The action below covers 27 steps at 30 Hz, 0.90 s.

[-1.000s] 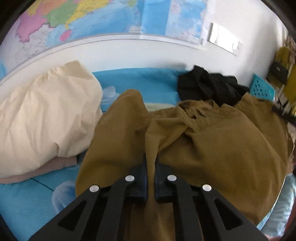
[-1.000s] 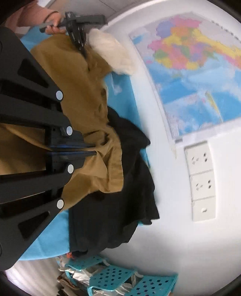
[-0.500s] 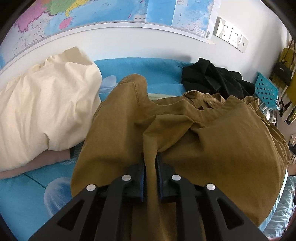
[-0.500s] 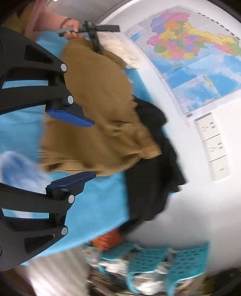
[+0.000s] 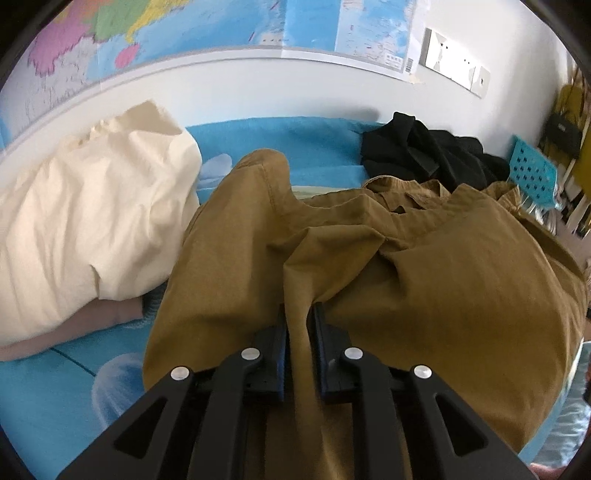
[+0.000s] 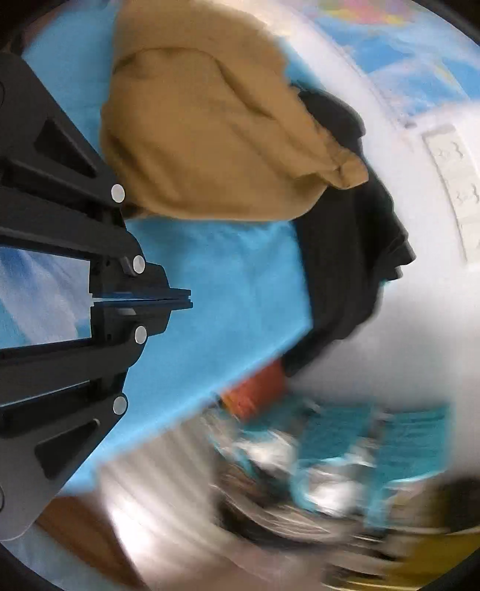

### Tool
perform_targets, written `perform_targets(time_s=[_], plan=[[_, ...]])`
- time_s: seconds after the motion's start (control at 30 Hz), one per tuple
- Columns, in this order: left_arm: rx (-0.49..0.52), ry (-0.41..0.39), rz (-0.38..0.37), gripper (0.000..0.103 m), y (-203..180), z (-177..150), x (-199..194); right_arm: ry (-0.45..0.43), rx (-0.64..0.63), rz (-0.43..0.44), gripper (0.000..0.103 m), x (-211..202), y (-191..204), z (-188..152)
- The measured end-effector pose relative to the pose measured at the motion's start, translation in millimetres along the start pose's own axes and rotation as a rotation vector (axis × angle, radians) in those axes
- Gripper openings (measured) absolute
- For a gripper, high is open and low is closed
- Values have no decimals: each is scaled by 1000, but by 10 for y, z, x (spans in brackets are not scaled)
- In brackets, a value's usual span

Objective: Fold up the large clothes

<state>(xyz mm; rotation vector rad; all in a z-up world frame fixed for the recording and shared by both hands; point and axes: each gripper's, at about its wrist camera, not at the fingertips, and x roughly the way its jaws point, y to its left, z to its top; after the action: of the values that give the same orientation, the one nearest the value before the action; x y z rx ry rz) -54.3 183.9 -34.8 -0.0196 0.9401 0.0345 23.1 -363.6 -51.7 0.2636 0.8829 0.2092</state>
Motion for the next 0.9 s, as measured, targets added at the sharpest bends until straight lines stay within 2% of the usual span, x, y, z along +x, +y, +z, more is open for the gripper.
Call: perform_targets(time_s=[0.03, 0.1, 0.17, 0.2, 0.23, 0.3, 0.37, 0.43, 0.53, 0.57, 0.63, 0.73, 0.8, 0.9], plan=[[12, -4, 14, 17, -27, -8, -23, -37, 27, 82, 1, -101, -5, -8], [36, -19, 39, 24, -79, -21, -82, -144, -59, 23, 6, -399, 193, 34], [62, -41, 53, 34, -148, -45, -156, -194, -82, 134, 8, -575, 333, 91], [71, -50, 54, 35, -181, -58, -186, -209, -119, 183, 19, -640, 484, 131], [82, -57, 63, 40, -231, -79, -219, -211, -141, 196, 27, -665, 588, 166], [96, -64, 73, 44, -289, -104, -255, -191, -207, 247, 29, -596, 860, 223], [102, -65, 77, 44, -336, -124, -280, -162, -258, 254, 29, -465, 1058, 230], [116, -63, 86, 44, -372, -145, -283, -98, -291, 250, 23, -225, 1210, 215], [108, -53, 74, 45, -349, -163, -241, 32, -315, 186, 19, 248, 1229, 121], [104, -44, 70, 48, -331, -170, -203, 53, -307, 189, 19, 353, 1194, 69], [91, -26, 54, 54, -283, -185, -111, 50, -312, 196, 19, 396, 1175, 61], [64, -6, 26, 55, -218, -164, -68, 75, -276, 170, 24, 288, 1209, 118], [63, -19, 49, 54, -208, -154, -138, 20, -302, 168, 26, 75, 1289, 181], [58, -71, 22, 55, -166, -165, -319, -58, -334, 228, 41, -153, 1433, 255]])
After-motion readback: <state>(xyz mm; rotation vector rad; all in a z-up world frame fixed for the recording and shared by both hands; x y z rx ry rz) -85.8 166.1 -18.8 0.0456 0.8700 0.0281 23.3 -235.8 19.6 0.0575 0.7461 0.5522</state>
